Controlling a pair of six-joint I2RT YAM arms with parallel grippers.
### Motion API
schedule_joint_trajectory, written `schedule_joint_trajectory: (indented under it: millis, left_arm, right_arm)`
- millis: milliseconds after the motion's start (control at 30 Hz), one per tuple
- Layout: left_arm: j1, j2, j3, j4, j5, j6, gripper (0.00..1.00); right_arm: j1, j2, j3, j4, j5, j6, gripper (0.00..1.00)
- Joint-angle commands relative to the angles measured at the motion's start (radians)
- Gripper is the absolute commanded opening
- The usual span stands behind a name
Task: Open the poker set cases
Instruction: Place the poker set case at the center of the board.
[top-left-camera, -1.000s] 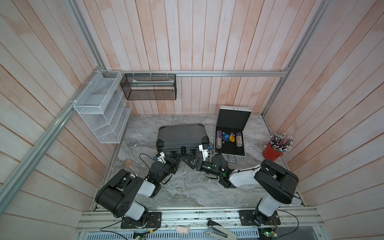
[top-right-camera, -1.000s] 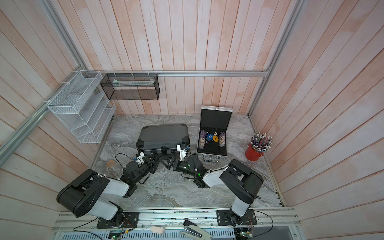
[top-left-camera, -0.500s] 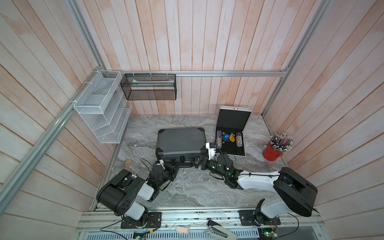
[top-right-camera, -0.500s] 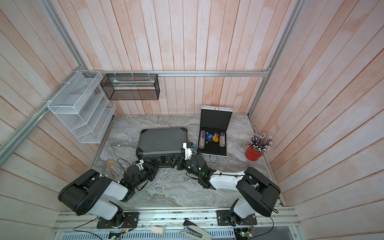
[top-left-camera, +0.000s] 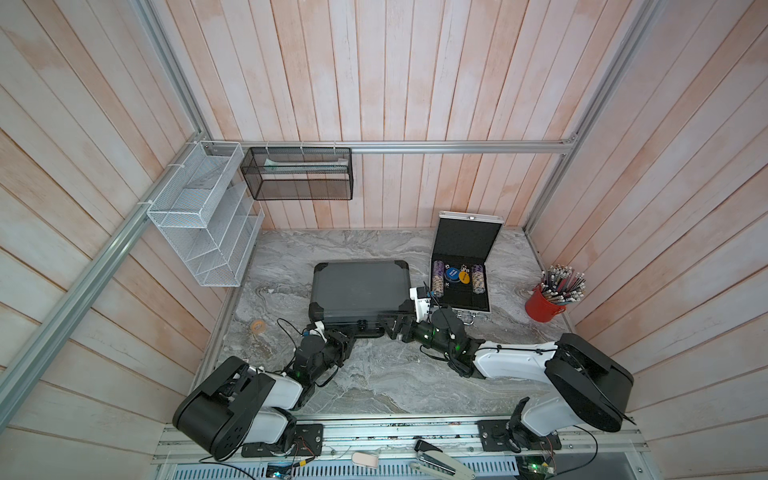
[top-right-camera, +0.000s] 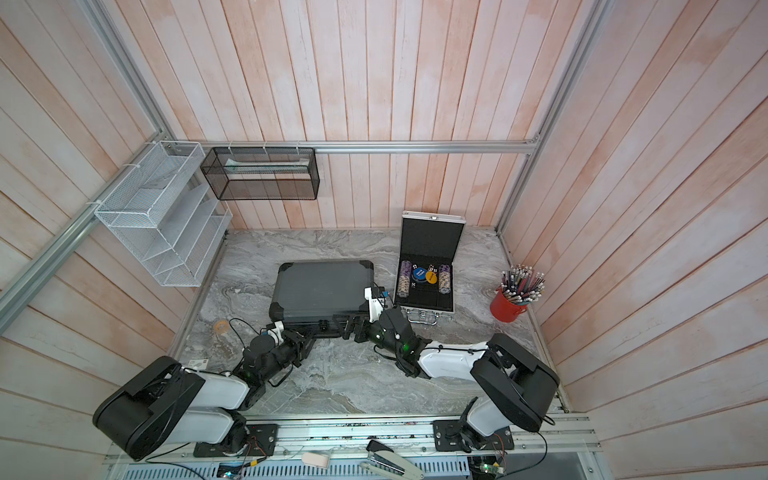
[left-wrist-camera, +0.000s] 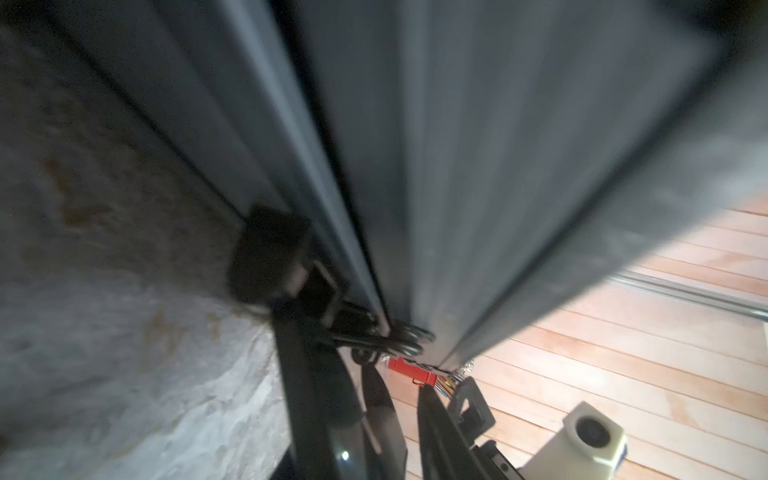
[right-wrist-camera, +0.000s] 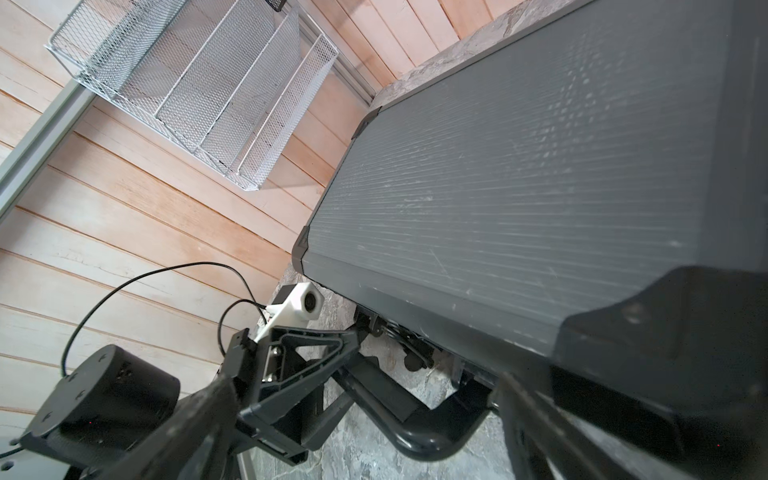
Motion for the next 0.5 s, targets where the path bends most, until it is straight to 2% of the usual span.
schedule_joint_trajectory:
  millis: [0,167,467]
  left_arm:
    - [-0.008,-0.05,-0.002,-0.042,-0.025,0.084,0.54]
    - [-0.031,-0.146,-0.027,-0.166,-0.062,0.095,0.7]
    - [-0.06,-0.386,-0.021,-0.464,-0.138,0.135,0.84]
  right_arm:
    - [-0.006,0.014,0.007,-0.014,-0.001,-0.023,0.98]
    - [-0.006,0.023,0.008,-0.016,-0.015,-0.033,0.98]
    - [-0.001,0.052,0.022,0.006,-0.066,-0.038,0.99]
